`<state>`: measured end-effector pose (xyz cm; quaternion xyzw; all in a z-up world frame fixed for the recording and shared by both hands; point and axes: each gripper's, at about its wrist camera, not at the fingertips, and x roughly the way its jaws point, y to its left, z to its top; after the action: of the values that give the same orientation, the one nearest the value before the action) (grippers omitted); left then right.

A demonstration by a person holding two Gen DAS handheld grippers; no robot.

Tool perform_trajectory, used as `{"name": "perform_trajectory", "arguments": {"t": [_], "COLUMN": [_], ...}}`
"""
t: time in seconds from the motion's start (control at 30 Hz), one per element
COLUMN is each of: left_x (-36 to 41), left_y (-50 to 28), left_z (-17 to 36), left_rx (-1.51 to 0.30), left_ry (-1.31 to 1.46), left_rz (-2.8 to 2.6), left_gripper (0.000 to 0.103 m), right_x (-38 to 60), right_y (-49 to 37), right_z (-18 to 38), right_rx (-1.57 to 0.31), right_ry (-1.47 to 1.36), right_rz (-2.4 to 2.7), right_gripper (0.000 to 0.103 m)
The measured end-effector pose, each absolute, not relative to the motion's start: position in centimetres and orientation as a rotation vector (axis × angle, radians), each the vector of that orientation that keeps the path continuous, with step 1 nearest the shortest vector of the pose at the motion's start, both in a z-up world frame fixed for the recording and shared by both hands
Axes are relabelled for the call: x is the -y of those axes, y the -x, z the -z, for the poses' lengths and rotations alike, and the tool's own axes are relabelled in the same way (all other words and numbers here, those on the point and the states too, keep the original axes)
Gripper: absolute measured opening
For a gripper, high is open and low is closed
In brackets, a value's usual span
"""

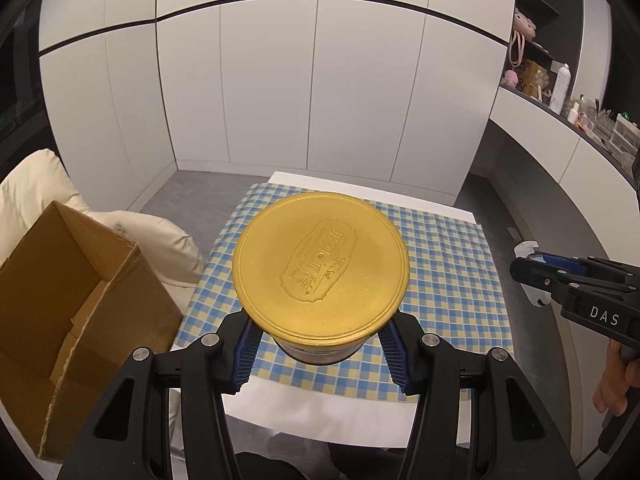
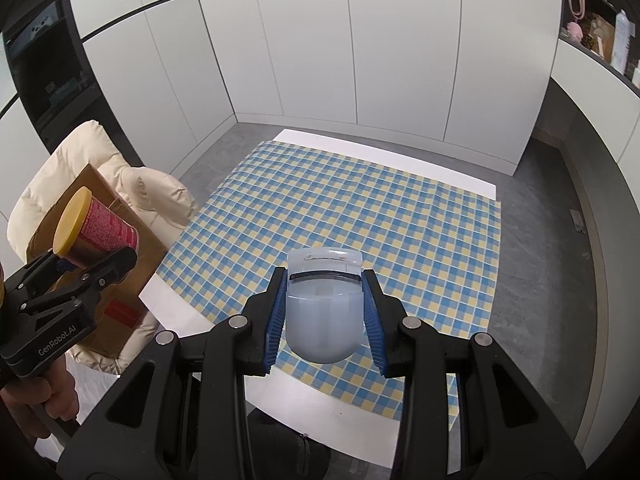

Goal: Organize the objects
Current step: 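Carry the jar with the left tool while the right tool carries the white item toward the cardboard box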

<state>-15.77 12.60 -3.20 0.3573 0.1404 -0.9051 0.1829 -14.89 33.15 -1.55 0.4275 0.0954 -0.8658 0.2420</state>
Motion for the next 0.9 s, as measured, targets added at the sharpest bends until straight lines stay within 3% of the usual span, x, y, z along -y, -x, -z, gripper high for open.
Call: {"name": "perform_trajectory", "arguments": {"t": [0.9], "left_x": [-8.3], "left_y": [12.3], "left_z": [3.7], "left_rx": [-0.44], "left_ry": [-0.96], "left_rz": [2.447], "left_gripper": [0.054], "right_x": [-26.9], "right_y": [14.2], "right_z": [2.0], "right_rx": [-0.314], "right_ry": [-1.121], "right_rz": [2.285], "right_gripper": [0.037]}}
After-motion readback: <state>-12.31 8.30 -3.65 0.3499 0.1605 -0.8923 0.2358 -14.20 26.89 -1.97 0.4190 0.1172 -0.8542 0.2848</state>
